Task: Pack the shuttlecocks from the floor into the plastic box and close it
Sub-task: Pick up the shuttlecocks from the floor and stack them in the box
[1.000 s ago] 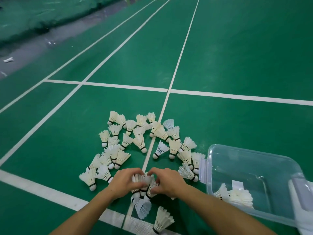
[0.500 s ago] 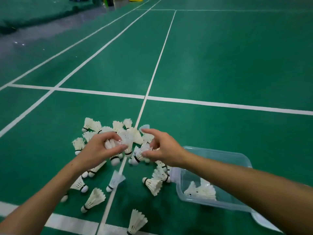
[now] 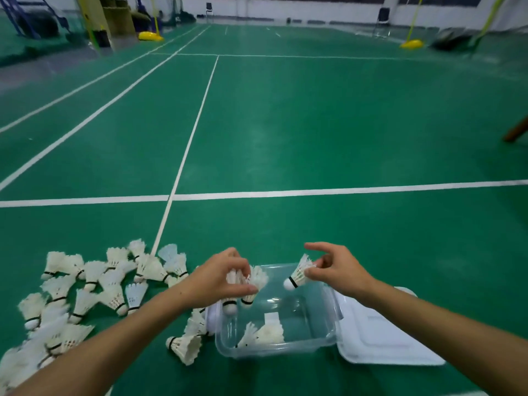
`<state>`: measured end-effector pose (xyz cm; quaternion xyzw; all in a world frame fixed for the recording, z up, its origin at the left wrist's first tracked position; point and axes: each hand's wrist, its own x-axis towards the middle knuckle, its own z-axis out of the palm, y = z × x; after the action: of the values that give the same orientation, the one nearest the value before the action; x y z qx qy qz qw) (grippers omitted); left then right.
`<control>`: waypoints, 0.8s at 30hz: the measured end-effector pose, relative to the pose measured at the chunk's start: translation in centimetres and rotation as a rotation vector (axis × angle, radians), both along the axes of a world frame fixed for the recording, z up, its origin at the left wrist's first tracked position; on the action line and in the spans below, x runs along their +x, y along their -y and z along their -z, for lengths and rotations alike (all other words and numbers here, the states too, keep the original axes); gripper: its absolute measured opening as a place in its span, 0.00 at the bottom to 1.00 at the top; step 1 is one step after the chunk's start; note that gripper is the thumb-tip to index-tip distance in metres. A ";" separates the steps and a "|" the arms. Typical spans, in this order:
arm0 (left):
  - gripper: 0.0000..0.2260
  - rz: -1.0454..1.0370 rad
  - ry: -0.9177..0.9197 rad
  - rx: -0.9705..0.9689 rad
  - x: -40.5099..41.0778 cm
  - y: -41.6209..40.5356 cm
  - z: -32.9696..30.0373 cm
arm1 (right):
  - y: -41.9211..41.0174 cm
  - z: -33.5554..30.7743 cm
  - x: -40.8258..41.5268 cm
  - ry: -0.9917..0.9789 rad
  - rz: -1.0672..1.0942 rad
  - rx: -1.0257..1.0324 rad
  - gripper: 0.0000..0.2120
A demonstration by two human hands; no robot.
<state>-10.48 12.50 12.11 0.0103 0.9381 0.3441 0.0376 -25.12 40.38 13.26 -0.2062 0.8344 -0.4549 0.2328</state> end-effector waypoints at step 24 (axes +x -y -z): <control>0.12 0.345 0.408 0.087 -5.2 -4.9 10.3 | -1.1 7.1 1.9 -0.217 -0.018 0.085 0.27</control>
<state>-15.65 17.39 1.80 0.1020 0.8798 0.3678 0.2834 -23.17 41.51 6.21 -0.2516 0.8714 -0.3921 0.1537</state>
